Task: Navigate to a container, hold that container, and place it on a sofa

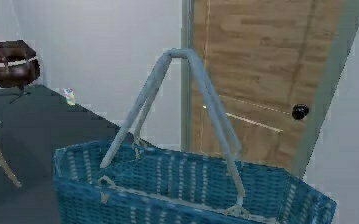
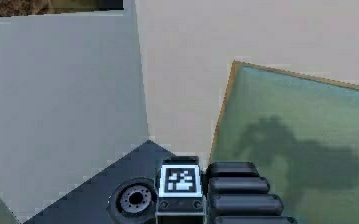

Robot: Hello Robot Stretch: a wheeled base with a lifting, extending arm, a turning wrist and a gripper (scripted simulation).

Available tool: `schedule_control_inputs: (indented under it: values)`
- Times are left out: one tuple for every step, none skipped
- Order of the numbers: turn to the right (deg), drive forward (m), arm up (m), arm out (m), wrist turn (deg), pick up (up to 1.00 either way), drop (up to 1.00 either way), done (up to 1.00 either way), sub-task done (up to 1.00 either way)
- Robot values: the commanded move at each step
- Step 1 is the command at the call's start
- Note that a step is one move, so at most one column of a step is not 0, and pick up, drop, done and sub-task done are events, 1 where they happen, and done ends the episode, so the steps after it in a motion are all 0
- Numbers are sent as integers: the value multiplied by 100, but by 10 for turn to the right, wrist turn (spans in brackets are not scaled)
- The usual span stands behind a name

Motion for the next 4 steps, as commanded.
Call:
schedule_control_inputs:
  values:
    - [-60,0,0,0,0,0,0,0,0]
    - [450,0,0,0,0,0,0,0,0]
    - [450,0,0,0,0,0,0,0,0]
    - [330,0,0,0,0,0,0,0,0]
